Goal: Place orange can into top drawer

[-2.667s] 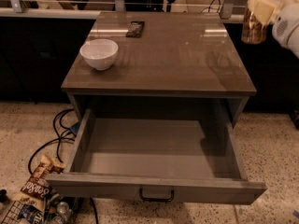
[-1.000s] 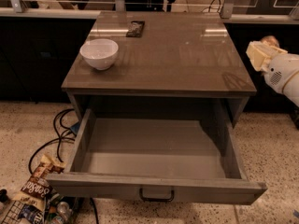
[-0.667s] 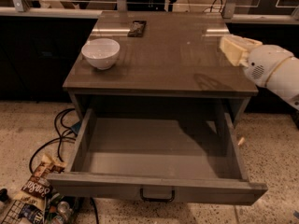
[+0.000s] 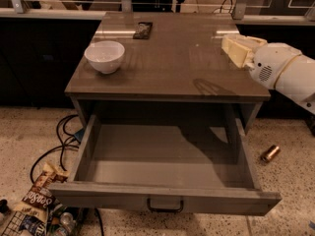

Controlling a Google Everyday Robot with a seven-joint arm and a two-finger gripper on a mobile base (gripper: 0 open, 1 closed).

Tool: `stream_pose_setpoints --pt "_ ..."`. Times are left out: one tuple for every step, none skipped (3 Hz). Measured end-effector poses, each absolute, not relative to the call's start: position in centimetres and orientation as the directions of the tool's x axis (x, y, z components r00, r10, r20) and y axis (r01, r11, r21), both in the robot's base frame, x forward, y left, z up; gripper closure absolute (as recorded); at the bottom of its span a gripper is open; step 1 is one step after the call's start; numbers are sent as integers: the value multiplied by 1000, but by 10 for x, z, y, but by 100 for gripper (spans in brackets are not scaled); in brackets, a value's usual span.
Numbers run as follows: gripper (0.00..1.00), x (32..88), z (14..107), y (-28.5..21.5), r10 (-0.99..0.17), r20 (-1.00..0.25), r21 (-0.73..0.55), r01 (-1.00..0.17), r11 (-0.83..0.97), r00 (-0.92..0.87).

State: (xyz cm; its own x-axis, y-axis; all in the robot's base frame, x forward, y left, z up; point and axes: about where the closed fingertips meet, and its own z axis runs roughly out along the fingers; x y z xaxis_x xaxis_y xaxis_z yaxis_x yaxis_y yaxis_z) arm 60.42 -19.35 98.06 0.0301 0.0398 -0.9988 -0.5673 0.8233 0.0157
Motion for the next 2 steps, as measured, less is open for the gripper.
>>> stream_pose_setpoints --pt "35 604 981 -192 39 -999 15 -569 822 30" --pt "12 605 981 -190 38 -999 14 -571 821 30"
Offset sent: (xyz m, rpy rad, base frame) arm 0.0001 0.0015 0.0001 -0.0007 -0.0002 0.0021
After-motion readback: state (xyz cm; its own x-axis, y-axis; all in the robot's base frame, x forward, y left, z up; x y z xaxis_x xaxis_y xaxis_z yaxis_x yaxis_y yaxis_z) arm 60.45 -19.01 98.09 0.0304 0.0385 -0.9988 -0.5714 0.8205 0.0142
